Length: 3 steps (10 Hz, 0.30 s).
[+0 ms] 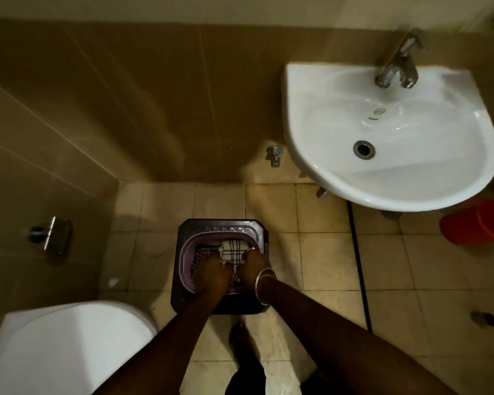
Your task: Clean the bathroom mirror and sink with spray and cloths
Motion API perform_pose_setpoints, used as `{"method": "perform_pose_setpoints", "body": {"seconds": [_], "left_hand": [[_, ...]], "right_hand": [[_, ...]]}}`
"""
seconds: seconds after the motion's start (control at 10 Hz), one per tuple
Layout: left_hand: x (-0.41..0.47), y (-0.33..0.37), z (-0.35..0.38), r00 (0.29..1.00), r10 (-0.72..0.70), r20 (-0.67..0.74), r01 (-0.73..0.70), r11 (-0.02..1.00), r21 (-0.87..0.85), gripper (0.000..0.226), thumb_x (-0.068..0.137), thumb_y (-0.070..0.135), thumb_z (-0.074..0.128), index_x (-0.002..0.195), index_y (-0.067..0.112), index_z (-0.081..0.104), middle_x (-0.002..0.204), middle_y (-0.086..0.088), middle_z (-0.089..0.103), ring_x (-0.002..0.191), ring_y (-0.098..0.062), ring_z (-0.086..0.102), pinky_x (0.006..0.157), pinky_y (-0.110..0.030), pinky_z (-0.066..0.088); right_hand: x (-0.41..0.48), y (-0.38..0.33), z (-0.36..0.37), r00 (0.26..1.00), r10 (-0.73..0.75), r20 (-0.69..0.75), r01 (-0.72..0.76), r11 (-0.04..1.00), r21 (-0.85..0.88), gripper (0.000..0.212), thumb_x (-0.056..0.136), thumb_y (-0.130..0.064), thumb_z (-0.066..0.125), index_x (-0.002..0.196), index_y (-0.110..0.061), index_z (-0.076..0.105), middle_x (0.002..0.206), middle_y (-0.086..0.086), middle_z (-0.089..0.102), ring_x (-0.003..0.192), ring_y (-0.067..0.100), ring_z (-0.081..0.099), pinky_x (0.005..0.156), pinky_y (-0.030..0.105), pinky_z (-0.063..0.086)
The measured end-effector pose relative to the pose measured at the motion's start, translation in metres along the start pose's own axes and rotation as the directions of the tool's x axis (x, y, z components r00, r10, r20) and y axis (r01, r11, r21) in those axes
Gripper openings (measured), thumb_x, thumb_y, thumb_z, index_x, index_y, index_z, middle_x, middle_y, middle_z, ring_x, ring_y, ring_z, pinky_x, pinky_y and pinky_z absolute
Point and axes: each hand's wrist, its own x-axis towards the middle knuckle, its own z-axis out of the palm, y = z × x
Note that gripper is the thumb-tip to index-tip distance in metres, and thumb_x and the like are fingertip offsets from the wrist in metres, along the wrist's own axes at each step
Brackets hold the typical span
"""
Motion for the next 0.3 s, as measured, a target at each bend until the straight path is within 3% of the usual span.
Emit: {"method": "perform_pose_setpoints", "body": {"seconds": [0.1,0.3], "left_hand": [[-0.039,0.029,-0.022,0.994,0.080,-0.075,-0.078,0.997,0.029,0.037,0.095,0.022,0.065,0.131,0.012,0.063,0.132,-0.008,0.065,0.125,-0.028,0.059,0.111,-0.044,0.044],[-0.103,0.090,-0.043,0.931,0.309,-0.194,-0.312,0.950,0.015,0.019,0.099,0.025,0.064,0.113,0.016,0.073,0.113,0.001,0.073,0.107,-0.017,0.067,0.102,-0.036,0.050]], "right_hand": [[-0.031,0.006,-0.027,0.998,-0.060,-0.019,0.060,0.998,0.001,0.016,0.093,-0.018,0.062,0.102,-0.010,0.072,0.103,0.010,0.073,0.100,0.026,0.068,0.090,0.034,0.057],[-0.085,0.028,-0.087,0.989,-0.125,-0.075,0.127,0.992,0.021,0.021,0.094,-0.026,0.055,0.100,-0.017,0.073,0.096,0.005,0.074,0.091,0.025,0.071,0.076,0.032,0.056]]}}
